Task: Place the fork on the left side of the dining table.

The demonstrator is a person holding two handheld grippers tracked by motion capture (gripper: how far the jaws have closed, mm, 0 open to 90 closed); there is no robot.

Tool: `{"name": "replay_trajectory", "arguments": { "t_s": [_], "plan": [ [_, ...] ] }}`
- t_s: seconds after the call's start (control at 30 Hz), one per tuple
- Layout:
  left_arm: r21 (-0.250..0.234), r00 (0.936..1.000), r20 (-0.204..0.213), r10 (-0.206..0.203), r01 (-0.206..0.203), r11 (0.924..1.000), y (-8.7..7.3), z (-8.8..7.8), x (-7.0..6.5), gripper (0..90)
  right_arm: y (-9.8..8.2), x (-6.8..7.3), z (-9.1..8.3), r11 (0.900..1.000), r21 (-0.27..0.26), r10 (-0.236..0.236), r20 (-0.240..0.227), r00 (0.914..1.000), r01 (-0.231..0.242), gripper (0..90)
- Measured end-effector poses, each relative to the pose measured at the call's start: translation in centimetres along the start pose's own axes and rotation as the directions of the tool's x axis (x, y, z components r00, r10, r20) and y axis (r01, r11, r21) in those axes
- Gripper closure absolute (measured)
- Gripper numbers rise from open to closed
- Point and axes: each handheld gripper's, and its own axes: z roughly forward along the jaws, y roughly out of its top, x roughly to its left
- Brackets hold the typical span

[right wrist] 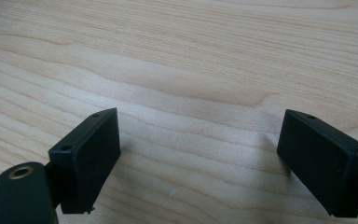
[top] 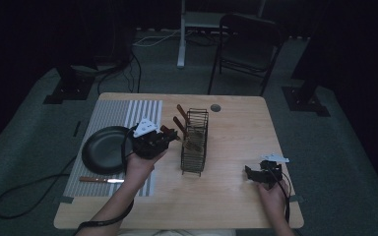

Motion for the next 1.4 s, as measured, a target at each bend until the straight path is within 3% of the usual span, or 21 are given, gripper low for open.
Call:
{"name": "replay_trajectory", "arguments": {
  "t_s": [0.47, 0.93, 1.17, 1.4],
  "plan": [
    [-0.066, 0.9994, -0.018, 0.028, -0.029, 0.9974, 2.8, -2.9, 0.5, 80.7, 0.0, 0.0, 0.0, 1.0, 0.0, 0.0, 0.0, 1.0, 0.0, 12.8],
    [-0.079, 0.9942, -0.103, 0.029, -0.037, 0.9962, 4.7, -5.0, 2.5, 80.7, 0.0, 0.0, 0.0, 1.0, 0.0, 0.0, 0.0, 1.0, 0.0, 12.8],
    [-0.083, 0.9866, -0.163, 0.0, -0.014, 0.9965, 4.9, -6.1, 5.2, 80.7, 0.0, 0.0, 0.0, 1.0, 0.0, 0.0, 0.0, 1.0, 0.0, 12.8],
    [-0.074, 0.9754, -0.215, -0.05, 0.034, 0.9967, 3.8, -6.3, 8.5, 80.7, 0.0, 0.0, 0.0, 1.0, -0.001, 0.001, 0.001, 1.0, -0.001, 12.8]
  ]
}}
